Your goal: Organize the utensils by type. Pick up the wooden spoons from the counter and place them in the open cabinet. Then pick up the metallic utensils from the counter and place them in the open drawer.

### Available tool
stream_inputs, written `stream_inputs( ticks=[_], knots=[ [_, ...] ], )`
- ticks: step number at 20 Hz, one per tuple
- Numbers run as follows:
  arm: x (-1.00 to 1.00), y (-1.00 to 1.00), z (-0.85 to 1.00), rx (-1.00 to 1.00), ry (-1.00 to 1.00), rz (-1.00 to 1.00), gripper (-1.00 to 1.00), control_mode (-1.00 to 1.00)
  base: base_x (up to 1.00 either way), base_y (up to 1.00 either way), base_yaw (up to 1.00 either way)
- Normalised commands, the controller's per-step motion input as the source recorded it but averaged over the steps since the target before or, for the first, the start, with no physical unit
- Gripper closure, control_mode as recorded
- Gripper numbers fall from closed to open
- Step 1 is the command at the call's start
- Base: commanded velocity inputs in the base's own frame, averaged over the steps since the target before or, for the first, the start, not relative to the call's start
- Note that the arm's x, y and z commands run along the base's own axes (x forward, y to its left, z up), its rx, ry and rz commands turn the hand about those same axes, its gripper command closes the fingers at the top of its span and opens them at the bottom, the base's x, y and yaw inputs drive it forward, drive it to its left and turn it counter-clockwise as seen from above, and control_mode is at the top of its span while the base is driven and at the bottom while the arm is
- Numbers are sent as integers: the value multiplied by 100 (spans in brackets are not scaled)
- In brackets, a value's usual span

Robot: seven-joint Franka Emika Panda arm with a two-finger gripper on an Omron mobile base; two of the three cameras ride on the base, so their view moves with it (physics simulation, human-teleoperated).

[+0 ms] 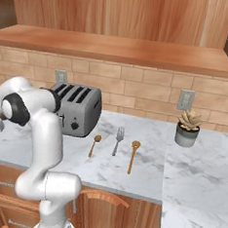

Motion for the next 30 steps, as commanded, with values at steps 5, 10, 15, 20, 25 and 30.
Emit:
stream_inputs(
  ticks=[5,10,15,20,25,30],
  knots=[
    [3,28,0,-5,3,0,-100,-100,0,0,0],
    [1,5,-19,0,0,0,-100,-100,0,0,0],
    [0,-1,-33,0,0,0,-100,-100,0,0,0],
    [0,-13,-29,0,-2,0,-100,-100,0,0,0],
    [0,-10,-28,0,0,0,100,-100,0,0,0],
    [0,-11,-8,0,0,0,100,-100,0,0,0]
  ],
)
